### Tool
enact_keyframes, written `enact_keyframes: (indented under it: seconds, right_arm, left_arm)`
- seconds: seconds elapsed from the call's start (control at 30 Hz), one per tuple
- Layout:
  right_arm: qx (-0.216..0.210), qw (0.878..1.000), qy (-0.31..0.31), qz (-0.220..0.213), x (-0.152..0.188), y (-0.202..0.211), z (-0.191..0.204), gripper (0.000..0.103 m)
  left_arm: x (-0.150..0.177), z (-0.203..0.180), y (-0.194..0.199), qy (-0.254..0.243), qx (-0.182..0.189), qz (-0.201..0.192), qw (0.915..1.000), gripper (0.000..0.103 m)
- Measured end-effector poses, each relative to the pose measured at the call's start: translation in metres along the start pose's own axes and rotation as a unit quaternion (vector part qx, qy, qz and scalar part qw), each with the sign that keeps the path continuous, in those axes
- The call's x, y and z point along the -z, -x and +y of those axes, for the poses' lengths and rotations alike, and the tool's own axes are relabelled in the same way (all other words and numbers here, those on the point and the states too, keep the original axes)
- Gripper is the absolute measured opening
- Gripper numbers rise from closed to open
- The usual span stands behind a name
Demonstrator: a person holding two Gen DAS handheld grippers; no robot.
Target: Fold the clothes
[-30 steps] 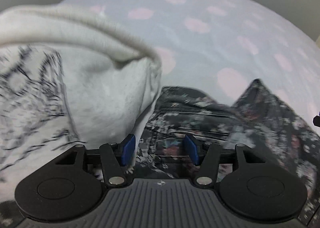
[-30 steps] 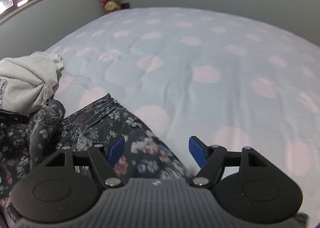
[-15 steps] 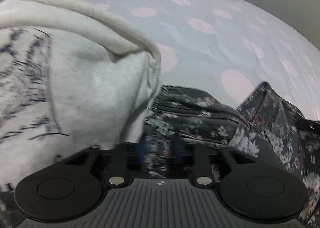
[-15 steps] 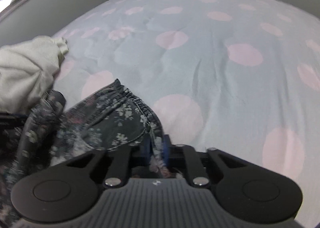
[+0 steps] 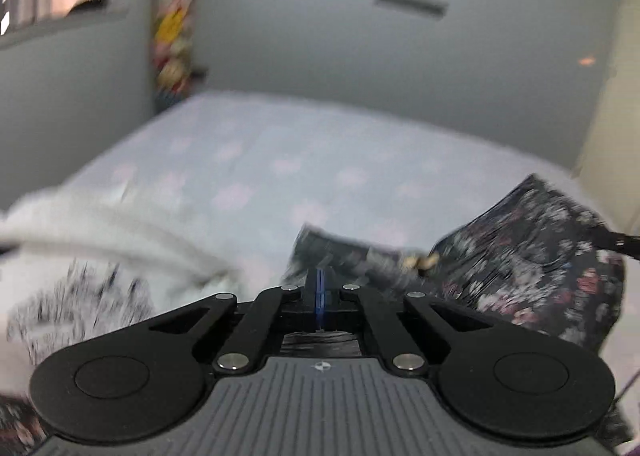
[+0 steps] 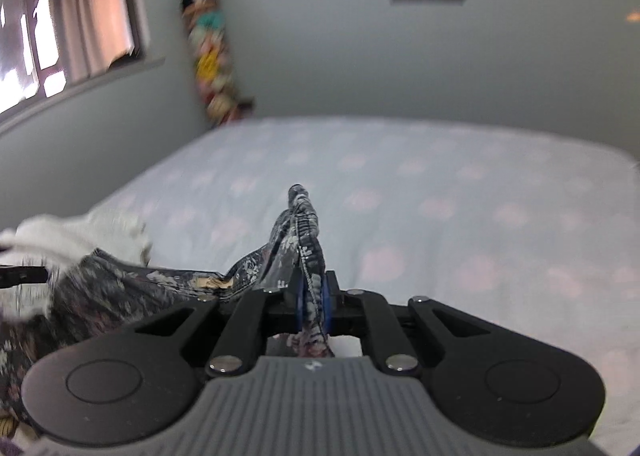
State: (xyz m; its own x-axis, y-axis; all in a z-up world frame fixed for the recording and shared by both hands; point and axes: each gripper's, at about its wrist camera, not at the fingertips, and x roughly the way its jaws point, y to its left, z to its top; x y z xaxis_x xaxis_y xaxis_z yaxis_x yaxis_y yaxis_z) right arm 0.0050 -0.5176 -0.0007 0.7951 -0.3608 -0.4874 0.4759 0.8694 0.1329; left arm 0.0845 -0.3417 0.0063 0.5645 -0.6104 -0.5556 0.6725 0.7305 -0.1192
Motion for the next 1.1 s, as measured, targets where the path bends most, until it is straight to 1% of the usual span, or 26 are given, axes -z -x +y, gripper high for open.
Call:
enact_keyframes:
  seconds: [0.1, 0.2, 0.3, 0.4, 0.43, 0.5, 0.57, 0.67, 0.77, 0.8, 0.83, 0.87, 0.9, 0.93, 1.0, 1.07, 1.1]
  right_arm:
    - [0.018, 0.999, 0.001, -0.037, -0.016, 0.048, -0.019, 0.01]
    - [0.049, 0.997, 0.005, -0.065, -0.024, 0.095, -0.037, 0.01]
    - [0.089, 0.992, -0.005, -0.088, -0.022, 0.139, -0.061, 0.01]
    - [0.132, 0.988, -0.023, -0.082, -0.004, 0.174, -0.098, 0.01]
    - [0.146, 0.986, -0.03, -0.073, 0.004, 0.183, -0.111, 0.01]
    - [0.165, 0.984, -0.058, -0.036, 0.029, 0.193, -0.141, 0.01]
    - [0.171, 0.981, -0.091, 0.008, 0.059, 0.2, -0.167, 0.011]
    - [0.18, 0.974, -0.12, 0.072, 0.105, 0.206, -0.193, 0.011]
    - [0.188, 0.965, -0.147, 0.107, 0.135, 0.208, -0.209, 0.013]
    - [0.191, 0.963, -0.154, 0.108, 0.14, 0.21, -0.213, 0.018]
    - [0.197, 0.962, -0.156, 0.106, 0.139, 0.21, -0.214, 0.018]
    - [0.207, 0.962, -0.15, 0.1, 0.136, 0.212, -0.212, 0.023]
    - [0.218, 0.962, -0.139, 0.093, 0.135, 0.215, -0.209, 0.035]
    - [0.224, 0.962, -0.129, 0.085, 0.132, 0.216, -0.206, 0.038]
    - [0.223, 0.966, -0.111, 0.073, 0.123, 0.213, -0.203, 0.039]
    - [0.204, 0.971, -0.101, 0.069, 0.114, 0.199, -0.197, 0.039]
    - [0.193, 0.974, -0.095, 0.07, 0.107, 0.185, -0.193, 0.039]
  left_arm:
    - [-0.02, -0.043, 0.023, -0.042, 0.024, -0.031, 0.9984, 0.0]
    - [-0.031, -0.078, 0.034, -0.073, 0.04, -0.039, 0.9957, 0.0]
    - [-0.031, -0.101, 0.041, -0.087, 0.046, -0.03, 0.9947, 0.0]
    - [-0.018, -0.115, 0.031, -0.09, 0.055, -0.01, 0.9944, 0.0]
    - [-0.012, -0.118, 0.027, -0.09, 0.058, -0.001, 0.9942, 0.0]
    - [0.001, -0.118, 0.018, -0.094, 0.063, 0.022, 0.9934, 0.005]
    - [0.018, -0.113, 0.009, -0.096, 0.061, 0.044, 0.9926, 0.01]
    - [0.037, -0.101, 0.001, -0.097, 0.049, 0.078, 0.991, 0.012]
    - [0.049, -0.082, 0.008, -0.094, 0.027, 0.103, 0.9899, 0.016]
    - [0.051, -0.074, 0.012, -0.092, 0.018, 0.108, 0.9897, 0.016]
    - [0.054, -0.065, 0.016, -0.089, 0.008, 0.114, 0.9895, 0.017]
    - [0.054, -0.053, 0.022, -0.085, -0.005, 0.116, 0.9896, 0.017]
    - [0.055, -0.041, 0.028, -0.08, -0.017, 0.118, 0.9896, 0.017]
    - [0.056, -0.028, 0.036, -0.074, -0.033, 0.119, 0.9897, 0.018]
    - [0.057, -0.001, 0.051, -0.062, -0.063, 0.119, 0.989, 0.019]
    - [0.058, 0.025, 0.067, -0.05, -0.093, 0.119, 0.9872, 0.023]
    - [0.059, 0.039, 0.075, -0.044, -0.108, 0.119, 0.986, 0.024]
